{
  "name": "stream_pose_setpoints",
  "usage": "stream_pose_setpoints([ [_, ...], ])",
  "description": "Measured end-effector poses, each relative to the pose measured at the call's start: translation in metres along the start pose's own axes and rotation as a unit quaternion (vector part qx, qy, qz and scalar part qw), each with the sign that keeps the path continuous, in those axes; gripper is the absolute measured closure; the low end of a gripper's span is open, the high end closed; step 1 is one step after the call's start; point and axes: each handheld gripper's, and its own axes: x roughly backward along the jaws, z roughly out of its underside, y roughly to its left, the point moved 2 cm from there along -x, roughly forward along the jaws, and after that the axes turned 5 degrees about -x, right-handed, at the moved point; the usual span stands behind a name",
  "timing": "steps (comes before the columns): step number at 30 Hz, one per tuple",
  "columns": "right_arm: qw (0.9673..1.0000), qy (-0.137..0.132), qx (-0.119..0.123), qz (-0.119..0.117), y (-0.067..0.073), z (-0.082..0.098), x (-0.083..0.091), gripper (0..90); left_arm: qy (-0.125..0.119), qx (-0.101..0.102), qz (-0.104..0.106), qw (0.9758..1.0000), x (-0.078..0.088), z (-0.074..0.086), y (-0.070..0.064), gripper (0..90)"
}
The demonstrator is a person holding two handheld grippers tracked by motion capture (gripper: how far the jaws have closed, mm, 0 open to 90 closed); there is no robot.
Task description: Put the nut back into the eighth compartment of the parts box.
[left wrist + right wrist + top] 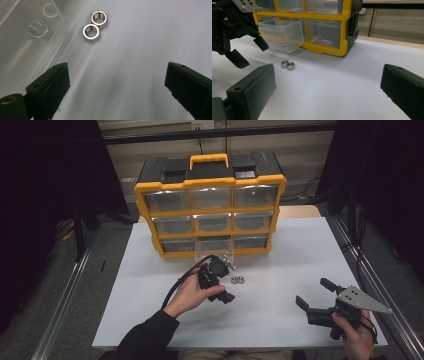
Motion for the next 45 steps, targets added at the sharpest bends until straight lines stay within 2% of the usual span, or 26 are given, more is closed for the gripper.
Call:
stream_pose_setpoints([
  [1,1.0000,0.000,0.000,0.000,0.000,0.000,0.000,0.0,0.006,0.000,0.000,1.0000,-0.001,-0.001,0.000,5.7],
  [2,1.0000,0.000,0.000,-0.002,0.000,0.000,0.000,0.0,0.001,0.003,-0.004,1.0000,-0.003,-0.003,0.000,5.7],
  [4,1.0000,0.000,0.000,-0.001,0.000,0.000,0.000,0.0,0.015,0.004,-0.012,0.9998,-0.005,-0.005,0.000,5.7],
  [5,1.0000,0.000,0.001,-0.001,0.000,0.000,0.000,0.0,0.011,0.008,-0.015,0.9998,-0.008,-0.006,-0.001,5.7],
  [6,1.0000,0.000,0.000,-0.002,0.000,0.000,0.000,0.0,0.019,0.000,-0.015,0.9997,-0.008,-0.008,-0.001,5.7],
  [7,1.0000,-0.001,-0.001,-0.002,0.000,0.000,0.000,0.0,0.013,0.004,-0.010,0.9999,-0.010,-0.009,-0.003,5.7],
  [8,1.0000,0.000,-0.001,-0.002,0.000,0.000,0.000,0.0,0.015,-0.002,-0.010,0.9998,-0.011,-0.011,-0.002,5.7],
  [9,1.0000,-0.001,0.000,-0.001,0.000,0.000,0.000,0.0,0.016,0.005,-0.009,0.9998,-0.013,-0.012,-0.003,5.7],
  [12,1.0000,-0.001,0.000,-0.001,0.000,0.000,0.000,0.0,0.017,0.007,-0.006,0.9998,-0.015,-0.016,-0.003,6.8],
  [14,1.0000,-0.001,0.000,-0.002,0.000,0.000,0.000,0.0,0.021,-0.002,-0.004,0.9998,-0.016,-0.018,-0.001,10.9],
  [16,1.0000,-0.001,-0.001,-0.002,0.000,0.000,0.000,0.0,0.021,0.008,-0.002,0.9998,-0.018,-0.020,-0.001,14.7],
  [18,1.0000,-0.001,0.000,-0.003,0.000,0.000,0.000,0.0,0.020,0.015,-0.016,0.9996,-0.020,-0.021,0.000,15.8],
  [21,1.0000,-0.001,0.000,-0.003,0.000,0.000,0.000,0.0,0.030,0.017,-0.004,0.9994,-0.023,-0.022,0.003,23.4],
  [24,1.0000,-0.001,0.000,-0.003,0.000,0.000,0.000,0.0,0.032,0.020,-0.010,0.9992,-0.024,-0.022,0.007,25.1],
  [26,1.0000,-0.001,0.001,-0.002,0.000,0.000,0.000,0.0,0.030,0.030,-0.003,0.9991,-0.025,-0.023,0.008,28.1],
  [27,1.0000,-0.001,0.001,-0.002,0.000,0.000,0.000,0.0,0.031,0.026,-0.006,0.9992,-0.025,-0.024,0.010,29.2],
  [30,1.0000,-0.001,0.001,-0.002,0.000,0.000,0.000,0.0,0.026,0.030,-0.013,0.9991,-0.026,-0.025,0.013,33.8],
  [36,1.0000,-0.001,0.000,-0.002,0.000,0.000,0.000,0.0,0.022,0.044,-0.009,0.9988,-0.029,-0.026,0.015,46.9],
  [37,1.0000,-0.001,0.000,-0.003,0.000,0.000,0.000,0.0,0.025,0.035,-0.010,0.9990,-0.029,-0.027,0.016,47.1],
  [38,1.0000,-0.001,0.000,-0.003,0.000,0.000,0.000,0.0,0.026,0.034,-0.012,0.9990,-0.030,-0.028,0.016,47.4],
  [40,1.0000,-0.001,0.002,-0.004,0.000,0.000,0.000,0.0,0.020,0.039,-0.020,0.9988,-0.030,-0.029,0.016,48.5],
  [41,1.0000,-0.002,0.002,-0.003,0.000,0.000,0.000,0.0,0.022,0.035,-0.020,0.9989,-0.030,-0.030,0.017,50.7],
  [43,1.0000,-0.001,0.002,-0.004,0.000,0.000,0.000,0.0,0.022,0.039,-0.015,0.9989,-0.031,-0.031,0.018,53.3],
  [45,1.0000,-0.001,0.002,-0.003,0.000,0.000,0.000,0.0,0.019,0.041,-0.021,0.9988,-0.032,-0.031,0.018,54.1],
])
